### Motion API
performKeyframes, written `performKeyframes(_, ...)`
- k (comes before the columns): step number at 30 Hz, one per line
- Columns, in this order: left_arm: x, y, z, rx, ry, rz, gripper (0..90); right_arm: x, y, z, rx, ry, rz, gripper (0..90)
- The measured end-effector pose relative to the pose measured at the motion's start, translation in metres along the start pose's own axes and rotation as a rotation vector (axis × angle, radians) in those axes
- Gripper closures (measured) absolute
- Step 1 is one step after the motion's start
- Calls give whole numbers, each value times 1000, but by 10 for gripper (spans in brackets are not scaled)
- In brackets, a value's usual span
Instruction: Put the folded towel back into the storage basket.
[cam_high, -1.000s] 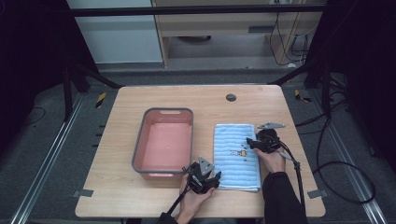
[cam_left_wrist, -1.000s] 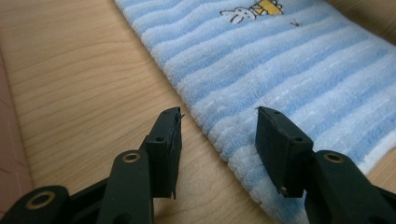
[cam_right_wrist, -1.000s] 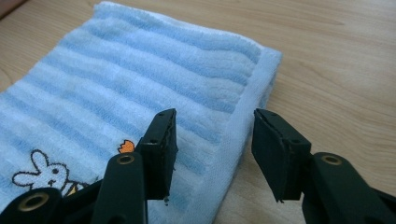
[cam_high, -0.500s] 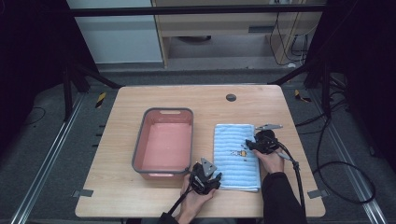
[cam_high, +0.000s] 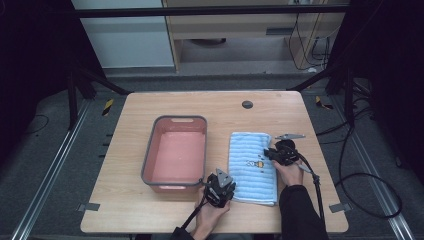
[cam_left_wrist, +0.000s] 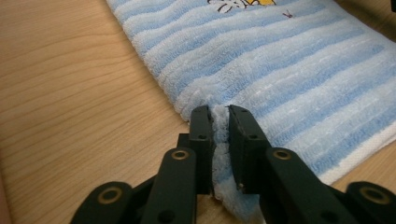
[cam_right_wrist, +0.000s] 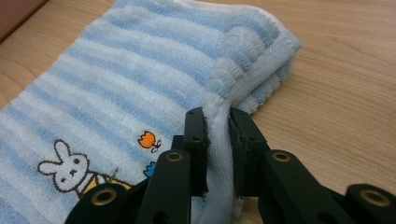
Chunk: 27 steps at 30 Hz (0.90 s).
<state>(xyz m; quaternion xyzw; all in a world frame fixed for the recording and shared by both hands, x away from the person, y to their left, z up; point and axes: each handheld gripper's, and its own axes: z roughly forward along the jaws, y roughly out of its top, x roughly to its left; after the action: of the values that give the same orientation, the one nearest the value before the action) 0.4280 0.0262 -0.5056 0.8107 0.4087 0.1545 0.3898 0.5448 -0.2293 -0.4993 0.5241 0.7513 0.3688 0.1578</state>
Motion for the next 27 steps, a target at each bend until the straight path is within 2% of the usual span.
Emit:
performKeyframes(3,2,0,0,-4,-21,-30,840,1,1,-2,-6,-4,-14,804)
performKeyframes(10,4,0,-3,-24,-29,-37,862,5,7,-15,-59,13,-22,814)
performKeyframes(15,5,2,-11,-52,-31,-25,863,8,11,-23,-83,21,-34,815)
performKeyframes(20,4,6,-21,-71,-31,-7,863,16,17,-35,-120,29,-72,816)
performKeyframes(21,4,7,-23,-80,-31,-4,864,18,19,-40,-137,35,-68,817)
performKeyframes(27,5,13,-36,-106,-38,7,864,21,24,-49,-160,40,-75,818)
